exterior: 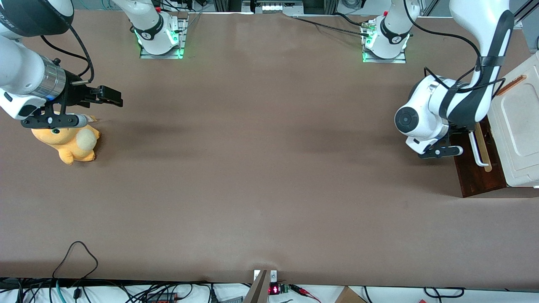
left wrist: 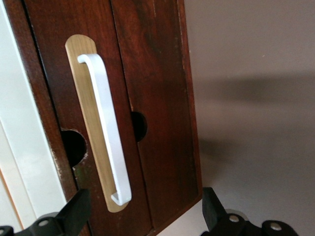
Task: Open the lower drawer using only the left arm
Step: 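Lower the open left gripper toward the lower drawer's white handle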
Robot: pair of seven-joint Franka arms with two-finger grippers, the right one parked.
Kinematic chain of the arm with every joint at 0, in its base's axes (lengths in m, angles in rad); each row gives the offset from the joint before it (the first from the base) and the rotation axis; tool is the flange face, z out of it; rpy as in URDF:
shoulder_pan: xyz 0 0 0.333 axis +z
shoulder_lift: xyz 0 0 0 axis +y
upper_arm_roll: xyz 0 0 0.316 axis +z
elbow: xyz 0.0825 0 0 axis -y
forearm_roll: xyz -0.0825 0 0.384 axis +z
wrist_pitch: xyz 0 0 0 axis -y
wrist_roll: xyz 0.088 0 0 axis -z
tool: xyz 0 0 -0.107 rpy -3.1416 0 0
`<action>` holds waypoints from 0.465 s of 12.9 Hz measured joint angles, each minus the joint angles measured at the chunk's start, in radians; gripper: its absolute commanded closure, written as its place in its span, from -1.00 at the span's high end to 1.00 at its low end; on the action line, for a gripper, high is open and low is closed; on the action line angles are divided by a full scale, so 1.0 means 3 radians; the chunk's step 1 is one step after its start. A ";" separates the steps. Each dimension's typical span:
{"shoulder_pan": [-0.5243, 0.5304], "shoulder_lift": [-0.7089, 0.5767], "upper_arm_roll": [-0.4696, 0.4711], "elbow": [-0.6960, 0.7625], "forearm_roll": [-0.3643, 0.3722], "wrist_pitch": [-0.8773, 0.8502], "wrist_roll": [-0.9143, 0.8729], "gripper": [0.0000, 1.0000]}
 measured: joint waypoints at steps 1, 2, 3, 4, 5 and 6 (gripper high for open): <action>-0.0005 0.0000 -0.0007 0.0013 0.0029 0.0000 0.0031 1.00; -0.0014 -0.0001 -0.0013 0.0040 0.0055 -0.0002 0.0056 0.99; -0.0022 -0.0001 -0.0013 0.0058 0.0085 -0.0012 0.0083 0.99; -0.0023 0.0008 -0.0010 0.0053 0.0168 -0.0029 0.0095 0.99; -0.0023 0.0042 0.0006 0.0044 0.0365 -0.0048 0.0093 0.99; -0.0022 0.0103 0.0033 0.0035 0.0580 -0.0062 0.0075 0.99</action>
